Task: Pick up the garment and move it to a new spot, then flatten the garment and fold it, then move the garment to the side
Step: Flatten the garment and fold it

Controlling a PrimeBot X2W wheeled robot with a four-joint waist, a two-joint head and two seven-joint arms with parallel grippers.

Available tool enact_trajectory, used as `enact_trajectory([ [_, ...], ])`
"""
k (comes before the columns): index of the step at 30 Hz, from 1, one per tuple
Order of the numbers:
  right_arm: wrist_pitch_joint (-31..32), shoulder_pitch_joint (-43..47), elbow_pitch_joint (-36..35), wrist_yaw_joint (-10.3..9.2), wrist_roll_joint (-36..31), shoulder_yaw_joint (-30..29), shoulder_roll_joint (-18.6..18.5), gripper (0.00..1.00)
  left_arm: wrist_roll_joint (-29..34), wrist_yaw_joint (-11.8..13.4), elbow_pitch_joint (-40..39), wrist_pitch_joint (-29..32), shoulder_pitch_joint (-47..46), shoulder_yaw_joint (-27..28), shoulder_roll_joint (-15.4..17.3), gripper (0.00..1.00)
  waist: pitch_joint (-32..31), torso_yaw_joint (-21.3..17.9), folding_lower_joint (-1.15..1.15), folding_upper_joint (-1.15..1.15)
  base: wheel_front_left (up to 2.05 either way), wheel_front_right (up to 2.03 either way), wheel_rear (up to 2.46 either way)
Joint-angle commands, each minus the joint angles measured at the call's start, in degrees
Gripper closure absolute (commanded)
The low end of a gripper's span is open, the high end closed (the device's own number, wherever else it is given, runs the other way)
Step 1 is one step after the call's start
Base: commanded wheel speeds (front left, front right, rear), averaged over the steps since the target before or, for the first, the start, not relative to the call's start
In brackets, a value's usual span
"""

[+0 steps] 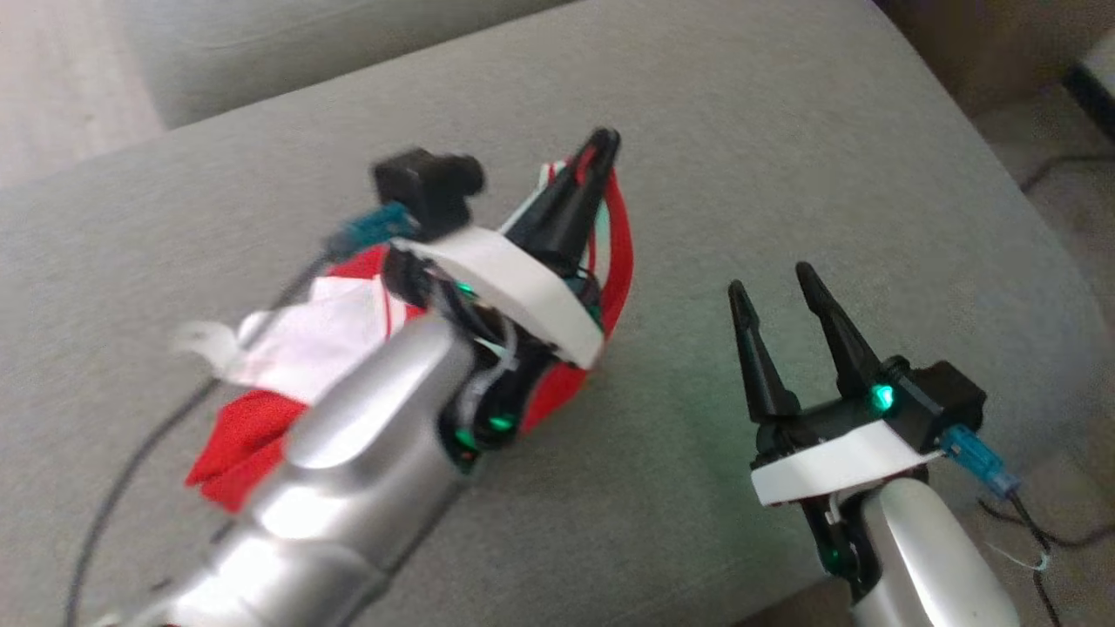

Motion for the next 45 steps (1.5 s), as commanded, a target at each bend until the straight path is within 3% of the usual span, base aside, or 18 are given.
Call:
enact_trajectory([
  [1, -0.5, -2.1, -2.3, 0.44, 0.4, 1.4, -0.1, 0.0, 0.7, 0.1, -0.8, -0.9, -2.8, 1.8, 0.0, 1.0, 1.7, -2.6, -0.01, 0.0, 0.0, 0.0, 0.0],
  [5, -0.5, -2.2, -3.7, 0.44, 1.5, 2.8, -0.1, 0.0, 2.6, 0.3, 7.7, -5.0, -3.6, -0.3, -4.1, 1.0, 2.6, -5.2, -0.01, 0.0, 0.0, 0.0, 0.0],
  [6, -0.5, -2.1, -3.9, 0.44, 1.7, 2.9, -0.1, 0.0, 2.7, 0.5, 9.6, -6.0, -3.8, -0.6, -4.7, 0.95, 2.8, -5.6, -0.01, 0.0, 0.0, 0.0, 0.0],
  [8, -0.5, -1.8, -4.0, 0.44, 1.9, 3.1, -0.1, 0.0, 2.8, 0.2, 12.7, -7.4, -4.2, -1.8, -5.4, 0.55, 2.9, -6.0, -0.01, 0.0, 0.0, 0.0, 0.0],
  [9, -0.5, -1.5, -4.0, 0.44, 1.9, 3.1, -0.1, 0.0, 2.5, -0.2, 13.7, -7.7, -4.3, -2.6, -5.7, 0.0, 2.9, -6.1, -0.01, 0.0, 0.0, 0.0, 0.0],
  [13, -0.5, -0.6, -3.7, 0.44, 1.5, 1.5, -0.1, 0.0, -0.3, -1.8, 13.3, -8.8, -4.7, -6.9, -6.0, 0.0, 2.3, -4.8, -0.01, 0.0, 0.0, 0.0, 0.0],
  [19, -0.5, 0.3, -3.4, 0.44, 0.2, -0.4, -0.1, 0.0, -0.3, -0.5, 10.0, -13.1, -4.3, -7.5, -5.2, 0.0, 0.1, -1.6, -0.01, 0.0, 0.0, 0.0, 0.0],
  [25, -0.5, 1.9, -3.4, 0.44, -1.4, -2.2, -0.1, 0.0, 2.2, 4.4, 6.6, -15.9, 1.2, -3.9, 4.5, 0.0, -2.1, 1.9, -0.01, 0.0, 0.0, 0.0, 0.0],
  [30, -0.5, 2.8, -3.7, 0.44, -2.5, -3.1, -0.1, 0.0, 2.7, 9.2, 3.3, -17.2, 10.6, 2.9, 13.8, 0.0, -2.8, 3.9, -0.01, 0.0, 0.0, 0.0, 0.0],
  [33, -0.5, 3.4, -3.9, 0.44, -3.2, -3.5, -0.1, 0.0, 3.2, 10.8, 1.6, -17.4, 16.4, 6.9, 16.9, 0.0, -2.9, 5.0, -0.01, 0.0, 0.0, 0.0, 0.0],
  [38, -0.5, 3.6, -3.8, 0.44, -4.0, -3.9, -0.1, 0.0, 3.7, 10.4, 0.4, -17.4, 23.4, 11.7, 17.5, 0.0, -2.5, 6.8, -0.01, 0.0, 0.0, 0.0, 0.0],
  [45, -0.5, 2.9, -3.5, 0.44, -4.2, -3.1, -0.1, 0.0, 2.7, 7.5, 2.9, -17.3, 23.8, 11.4, 15.3, 0.0, -1.8, 7.6, -0.01, 0.0, 0.0, 0.0, 0.0],
])
